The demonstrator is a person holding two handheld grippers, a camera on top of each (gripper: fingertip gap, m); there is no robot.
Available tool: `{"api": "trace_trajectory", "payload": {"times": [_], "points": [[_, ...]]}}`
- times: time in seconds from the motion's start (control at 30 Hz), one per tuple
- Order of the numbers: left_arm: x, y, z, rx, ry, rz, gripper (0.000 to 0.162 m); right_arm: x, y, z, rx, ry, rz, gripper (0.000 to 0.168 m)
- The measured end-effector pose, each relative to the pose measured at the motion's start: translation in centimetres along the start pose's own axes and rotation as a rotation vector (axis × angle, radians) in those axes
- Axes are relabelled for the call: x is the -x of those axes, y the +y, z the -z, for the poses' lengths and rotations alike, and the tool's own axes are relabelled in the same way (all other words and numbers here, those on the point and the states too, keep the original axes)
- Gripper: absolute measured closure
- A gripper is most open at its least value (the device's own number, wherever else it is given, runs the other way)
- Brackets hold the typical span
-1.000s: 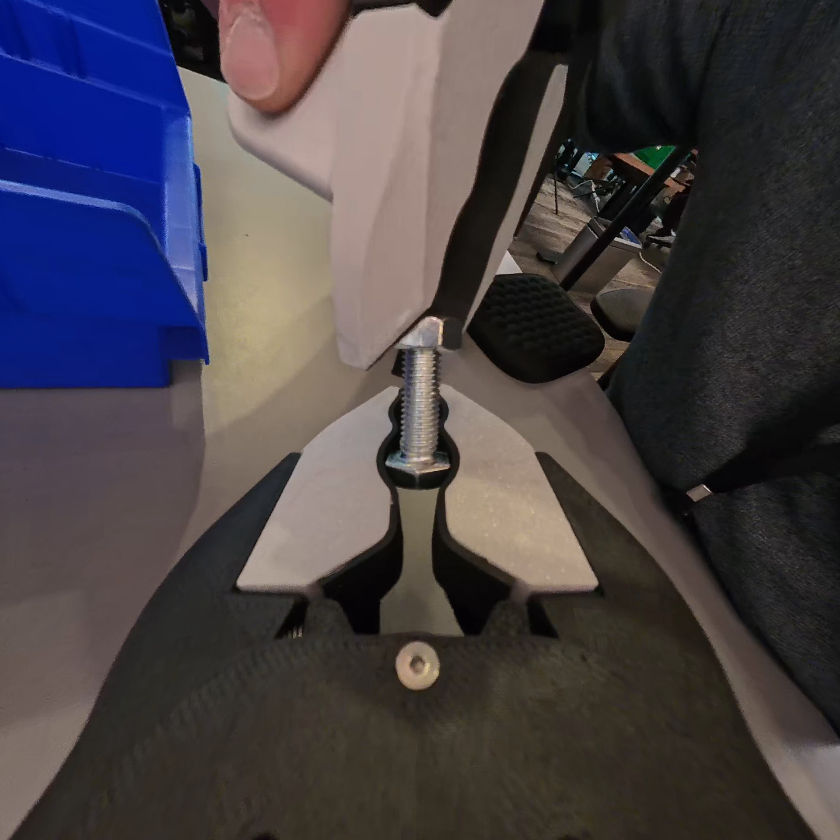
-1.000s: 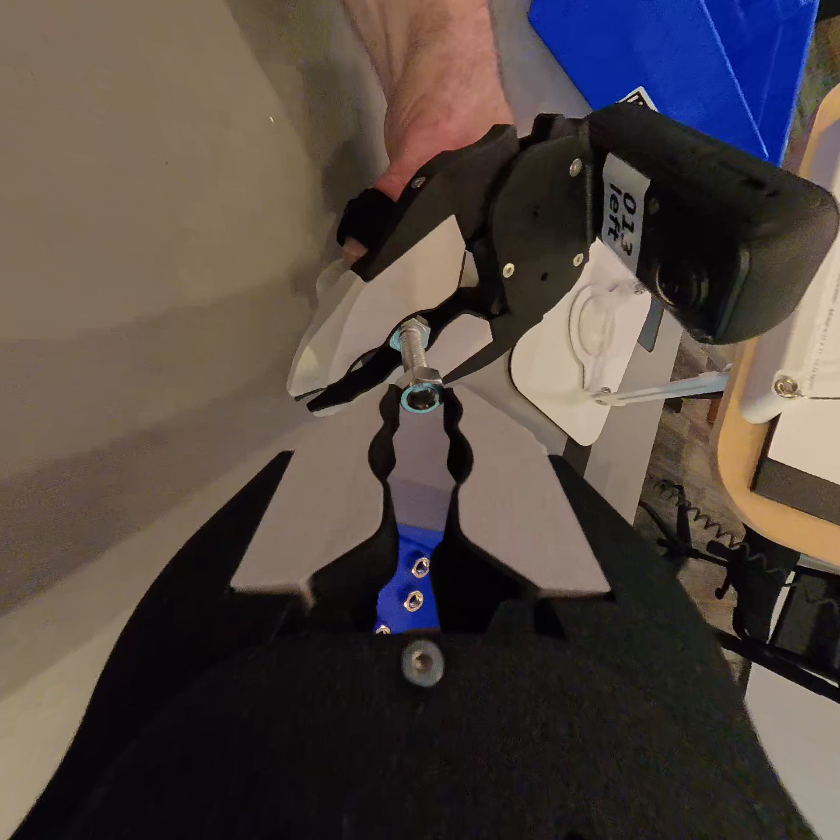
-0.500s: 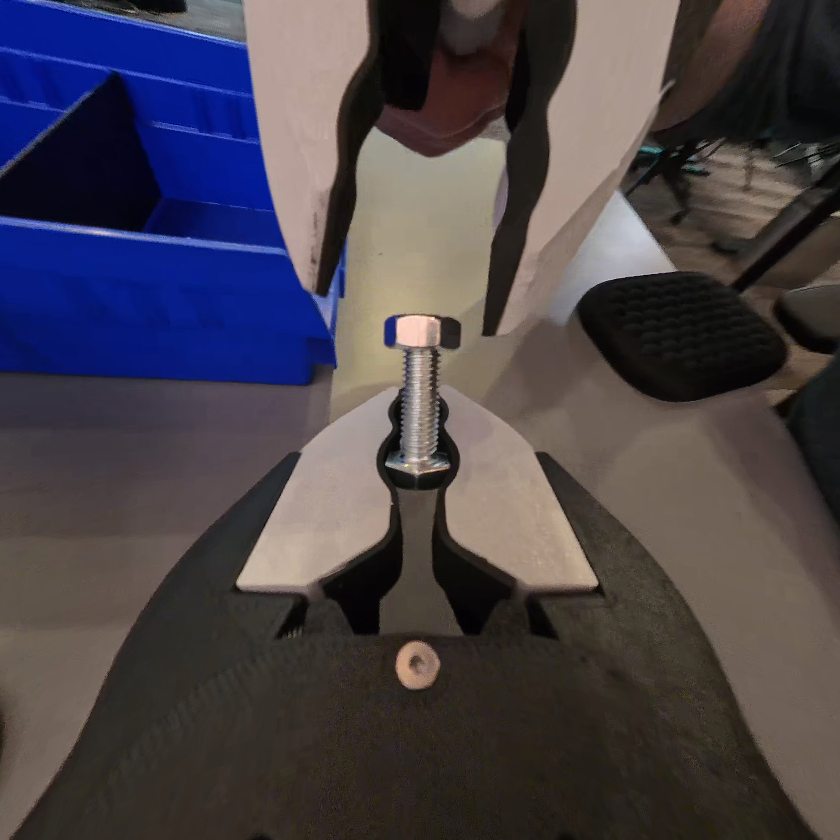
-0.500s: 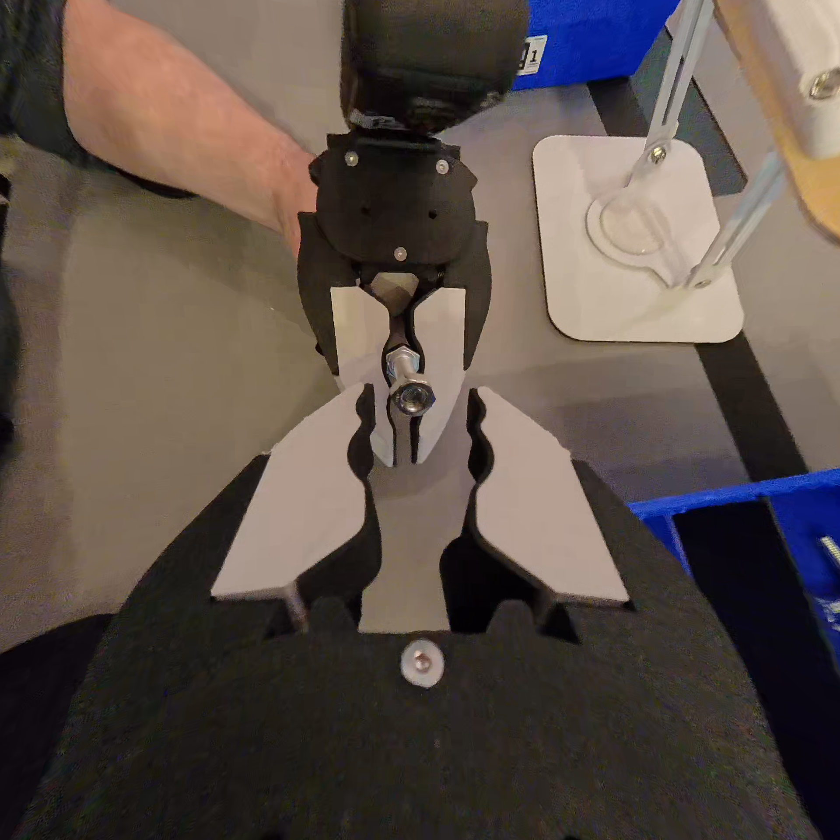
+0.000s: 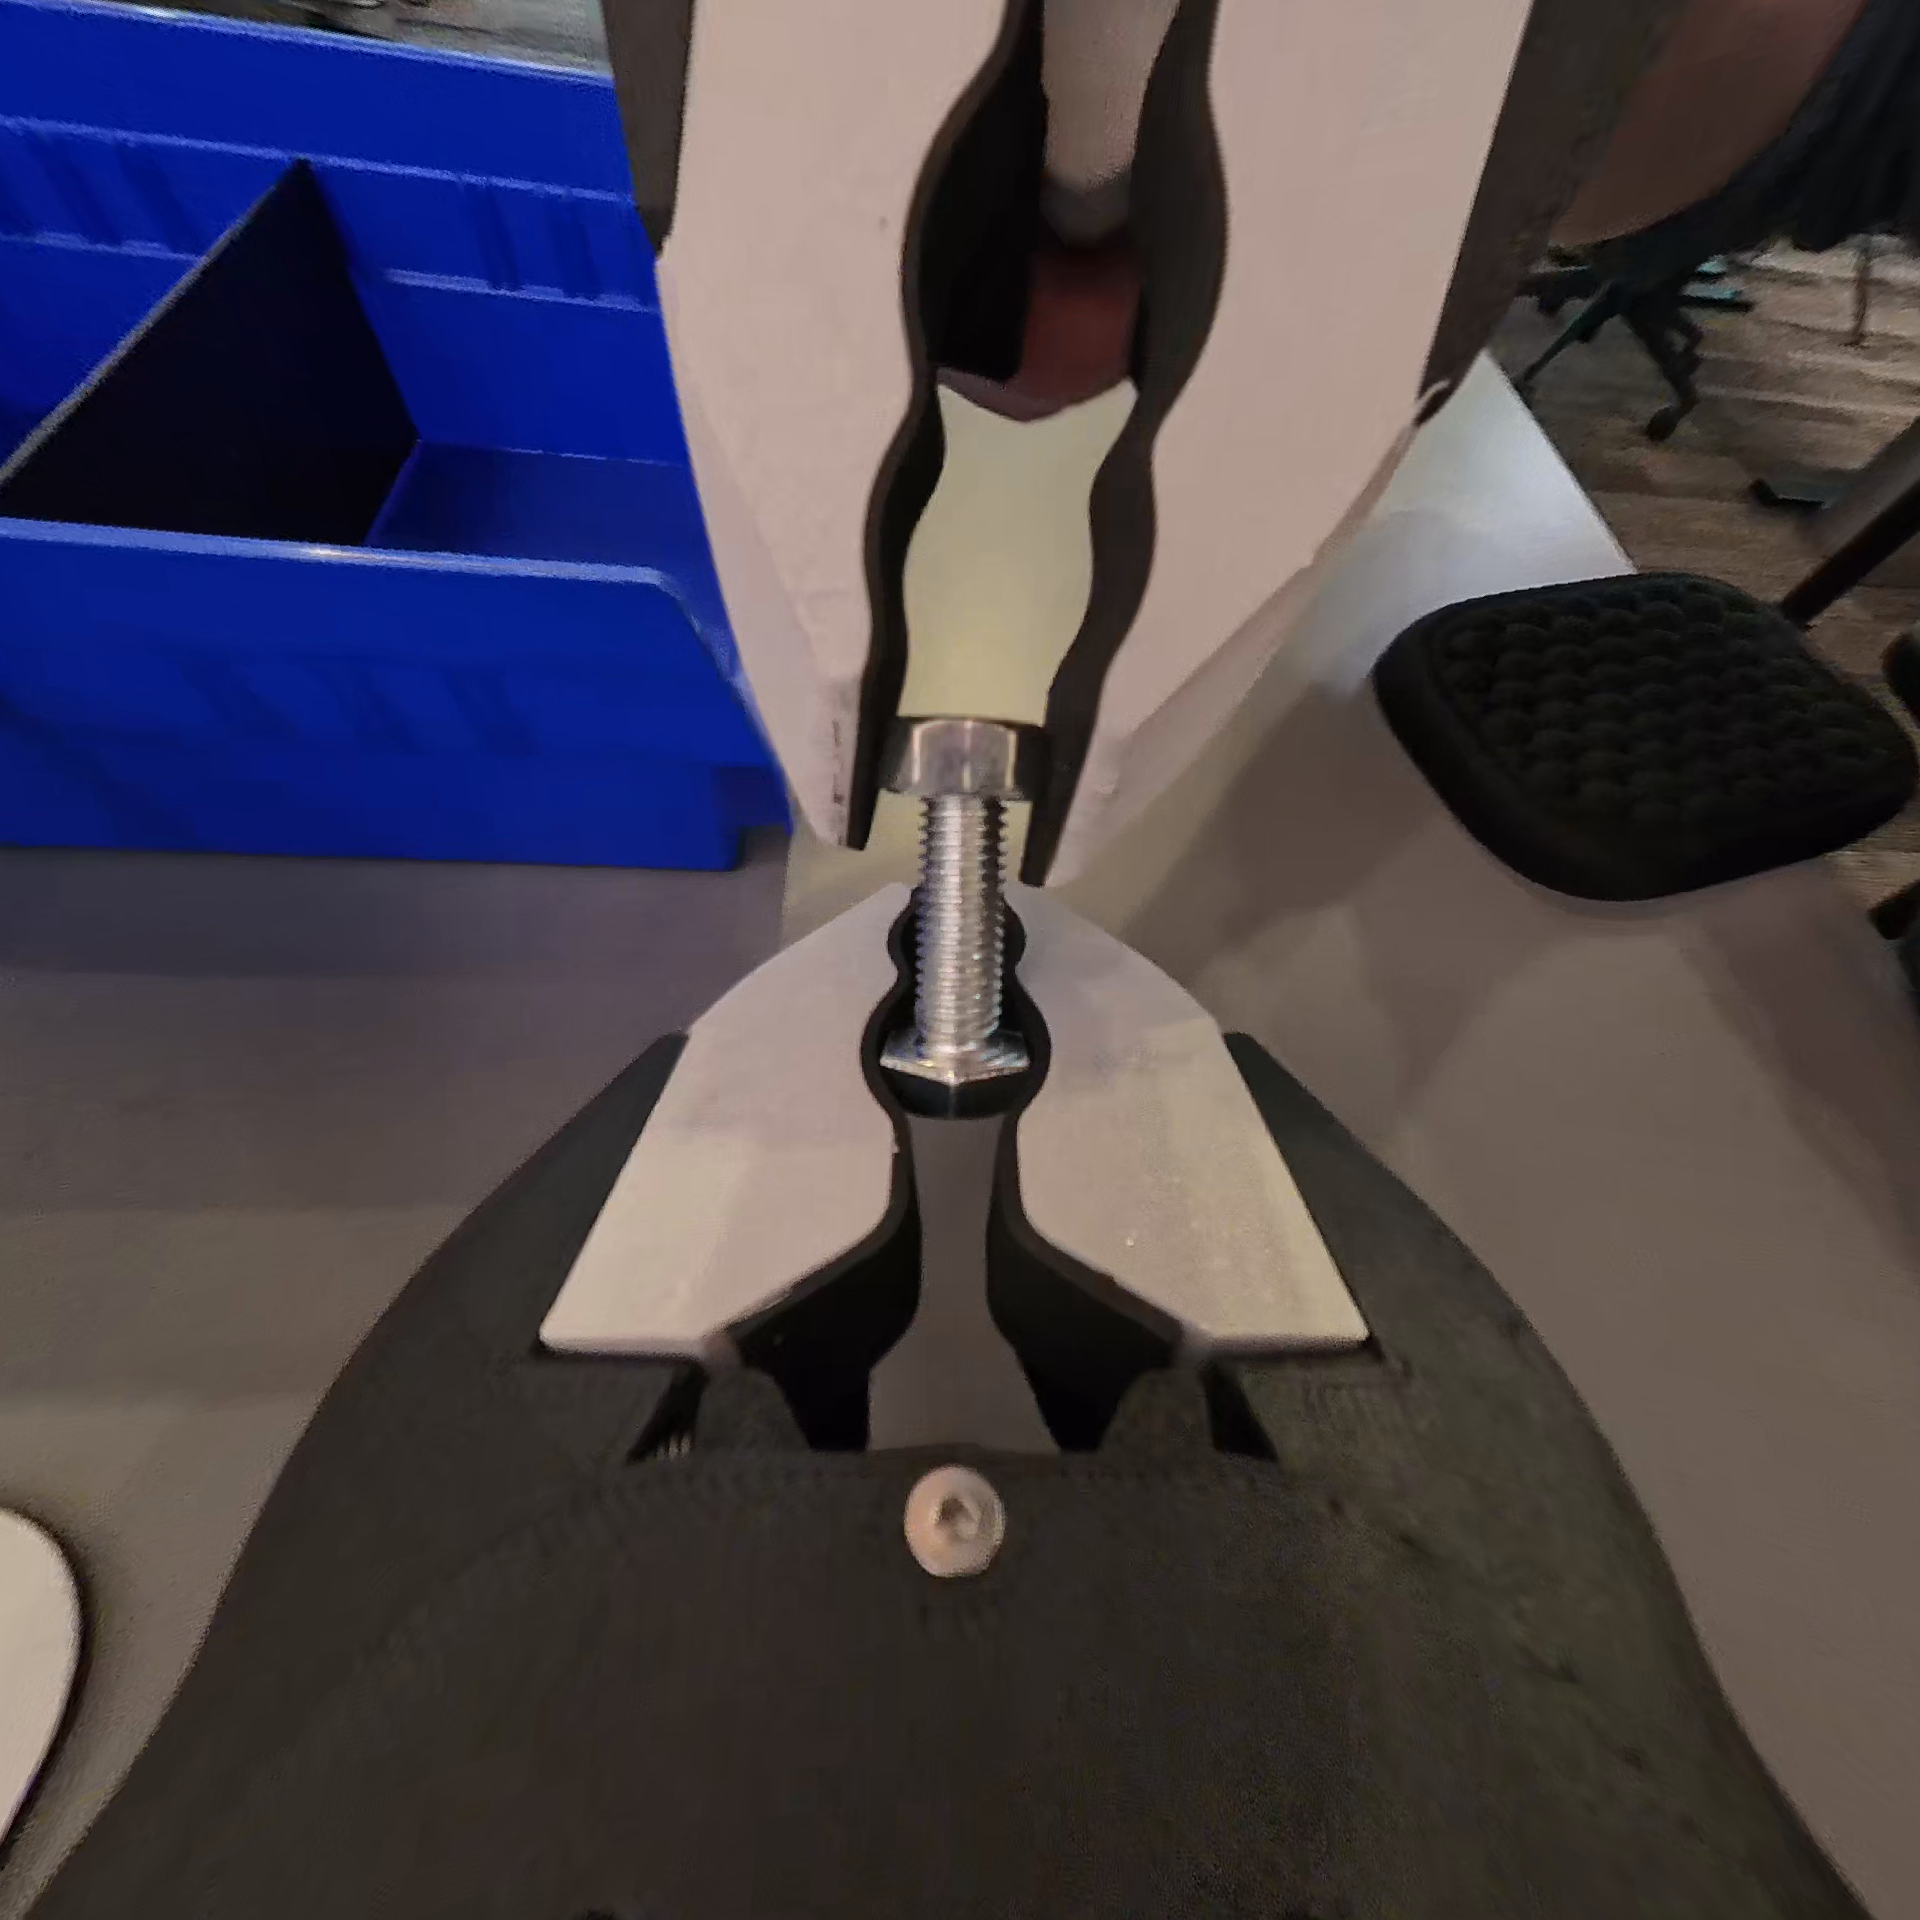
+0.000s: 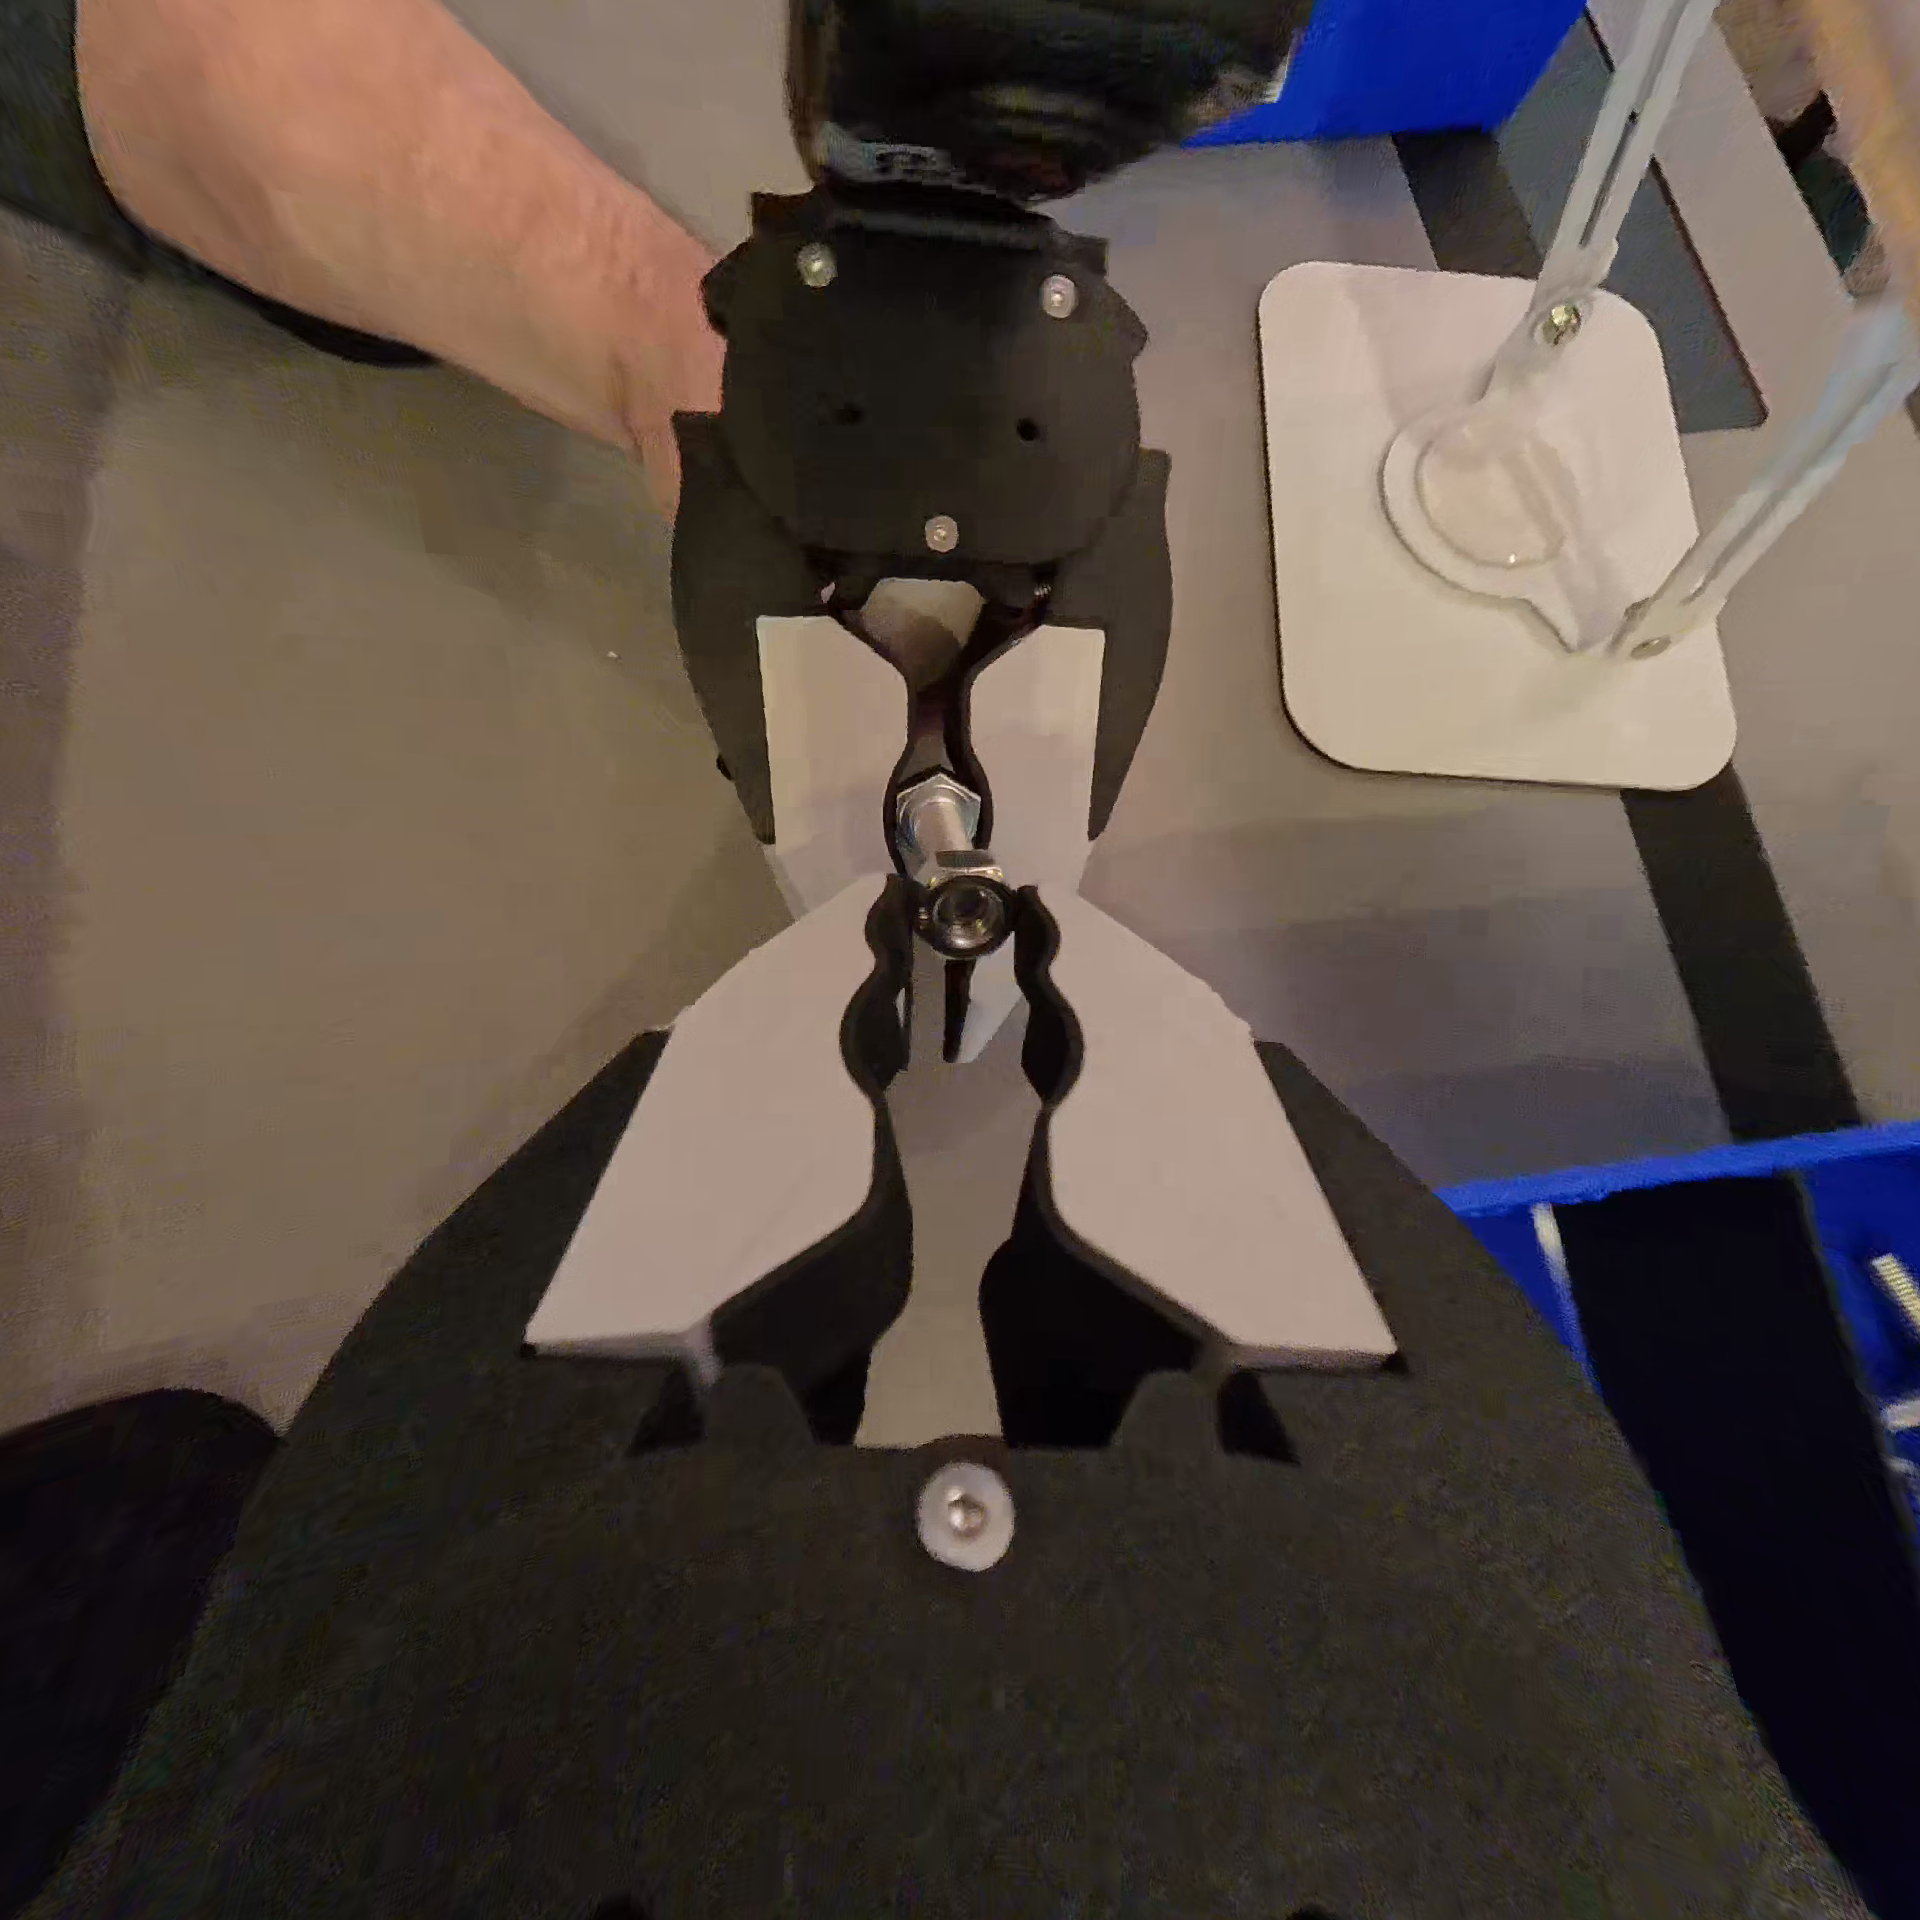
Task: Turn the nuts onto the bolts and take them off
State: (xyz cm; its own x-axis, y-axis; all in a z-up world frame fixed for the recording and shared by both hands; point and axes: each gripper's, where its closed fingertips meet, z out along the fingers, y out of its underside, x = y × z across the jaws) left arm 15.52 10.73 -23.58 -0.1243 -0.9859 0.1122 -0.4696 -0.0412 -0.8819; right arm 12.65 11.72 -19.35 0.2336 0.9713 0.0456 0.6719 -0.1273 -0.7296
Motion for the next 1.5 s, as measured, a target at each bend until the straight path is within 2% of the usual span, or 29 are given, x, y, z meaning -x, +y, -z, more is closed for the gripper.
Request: {"api": "trace_trajectory", "payload": {"times": [0.23, 0.33, 0.47, 0.6, 0.67, 0.8, 0.9, 1.0, 1.23, 1.33, 1.4, 1.5], "points": [[-3.1, -0.2, 0.4, -0.039, 0.317, 0.151, 0.152, 0.5, 0.0, 0.2, 0.15, 0.085, 0.516, 0.149], [-4.5, -0.6, 1.0, -0.076, 0.454, 0.192, 0.153, 0.9, -0.5, 0.2, 0.142, 0.113, 0.723, 0.149], [-4.9, -0.4, 1.0, -0.083, 0.486, 0.2, 0.152, 1.0, -0.5, 0.0, 0.149, 0.103, 0.757, 0.149], [-4.4, -0.7, 1.2, -0.101, 0.46, 0.193, 0.152, 0.6, -0.8, 0.1, 0.119, 0.13, 0.703, 0.147], [-4.4, -0.9, 1.2, -0.109, 0.456, 0.19, 0.153, 0.3, -0.8, 0.0, 0.12, 0.143, 0.671, 0.136], [-4.0, -1.2, 1.3, -0.126, 0.435, 0.188, 0.152, 0.2, -1.2, 0.5, 0.074, 0.135, 0.608, 0.132], [-2.7, -1.3, 1.2, -0.133, 0.332, 0.163, 0.153, 0.0, -1.6, 1.2, 0.032, 0.109, 0.456, 0.13], [-1.1, -1.2, 1.0, -0.125, 0.191, 0.122, 0.153, -0.2, -1.5, 1.4, 0.0, 0.039, 0.184, 0.13], [1.1, -0.7, 0.4, -0.036, -0.102, -0.046, 0.153, -0.5, -0.8, 0.8, -0.095, -0.053, -0.276, 0.137], [1.7, -0.6, 0.4, -0.004, -0.203, -0.11, 0.153, -0.5, -0.4, 0.5, -0.12, -0.086, -0.378, 0.14], [2.1, -0.5, 0.4, 0.019, -0.256, -0.143, 0.153, -0.4, -0.5, 0.5, -0.149, -0.114, -0.413, 0.148], [2.4, -0.4, 0.4, 0.034, -0.285, -0.154, 0.153, -0.3, -0.5, 0.4, -0.156, -0.102, -0.379, 0.15]]}}
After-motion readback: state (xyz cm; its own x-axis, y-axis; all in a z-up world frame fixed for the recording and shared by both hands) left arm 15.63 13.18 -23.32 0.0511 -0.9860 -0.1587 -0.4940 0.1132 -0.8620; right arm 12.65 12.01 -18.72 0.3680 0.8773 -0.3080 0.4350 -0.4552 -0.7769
